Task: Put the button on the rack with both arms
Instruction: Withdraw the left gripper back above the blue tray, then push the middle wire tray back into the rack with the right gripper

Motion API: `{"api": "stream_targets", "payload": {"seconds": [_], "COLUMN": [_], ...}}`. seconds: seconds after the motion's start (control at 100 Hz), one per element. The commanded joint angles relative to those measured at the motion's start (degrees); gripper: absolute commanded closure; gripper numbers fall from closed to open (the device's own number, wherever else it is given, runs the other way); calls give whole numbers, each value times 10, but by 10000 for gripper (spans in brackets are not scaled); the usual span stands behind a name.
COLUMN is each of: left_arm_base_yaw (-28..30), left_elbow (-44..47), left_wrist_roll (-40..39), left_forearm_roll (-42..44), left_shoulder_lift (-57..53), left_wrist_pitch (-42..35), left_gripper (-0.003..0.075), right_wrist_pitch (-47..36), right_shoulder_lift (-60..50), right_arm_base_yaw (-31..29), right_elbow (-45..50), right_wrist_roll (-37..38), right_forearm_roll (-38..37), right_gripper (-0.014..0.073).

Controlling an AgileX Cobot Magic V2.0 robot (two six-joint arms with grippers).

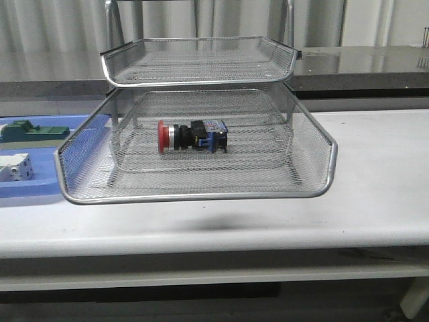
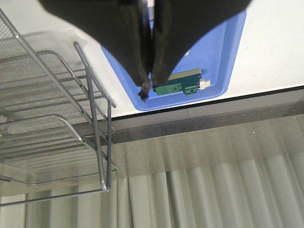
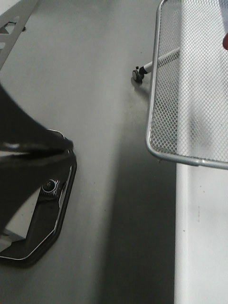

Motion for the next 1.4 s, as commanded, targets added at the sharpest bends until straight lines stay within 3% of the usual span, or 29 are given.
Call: {"api": "stream_targets", "payload": {"seconds": [0.0, 0.39, 0.69, 0.9, 1.39], "left_arm_base_yaw": [2, 2, 2, 2, 2], "left_elbow": [-16, -16, -16, -16, -16], "left_wrist_roll": [-6, -6, -6, -6, -6], "left_forearm_roll": [-6, -6, -6, -6, -6], "left_shoulder_lift": [4, 4, 4, 4, 4], "left_wrist_pitch": [-47, -47, -47, -47, -47], "left_gripper": [741, 741, 741, 741, 741], "right_wrist_pitch": [-42, -162, -250, -276, -304], "right_shoulder_lift": [30, 165, 261, 316, 408], "right_arm_base_yaw": [16, 194, 275, 302, 302], "right_elbow": [-14, -14, -26, -65, -162], "right_wrist_roll": [-27, -28, -28, -28, -35], "right_forearm_roll": [35, 38, 50, 51, 28], "right_gripper": [663, 663, 663, 663, 663]}}
